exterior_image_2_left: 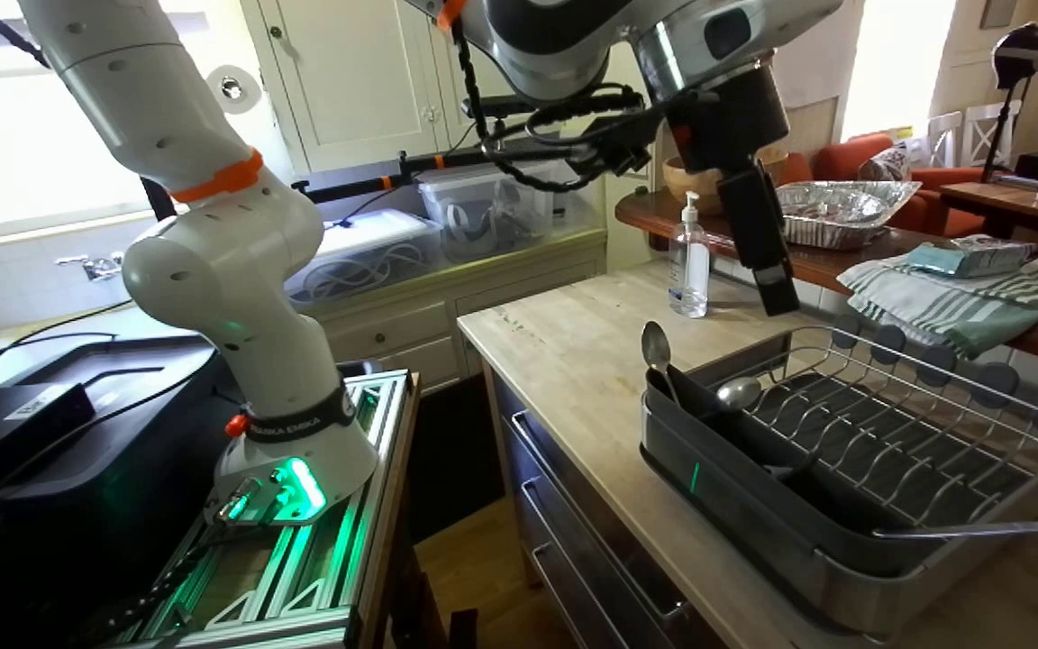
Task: Pick up the knife from the counter and put it on the dish dryer
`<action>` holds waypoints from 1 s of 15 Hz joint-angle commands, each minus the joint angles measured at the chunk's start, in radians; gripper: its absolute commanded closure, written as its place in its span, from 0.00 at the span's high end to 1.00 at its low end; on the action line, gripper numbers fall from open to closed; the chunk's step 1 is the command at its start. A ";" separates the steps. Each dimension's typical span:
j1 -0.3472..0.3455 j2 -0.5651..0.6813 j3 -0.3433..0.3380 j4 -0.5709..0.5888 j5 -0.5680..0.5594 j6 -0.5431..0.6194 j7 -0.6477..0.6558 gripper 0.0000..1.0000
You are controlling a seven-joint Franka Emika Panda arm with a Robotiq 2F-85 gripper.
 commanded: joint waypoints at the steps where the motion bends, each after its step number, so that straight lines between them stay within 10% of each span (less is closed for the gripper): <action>1: -0.023 -0.055 0.034 0.026 0.052 -0.141 -0.136 1.00; 15: 0.078 -0.131 0.039 0.008 0.273 -0.186 -0.553 1.00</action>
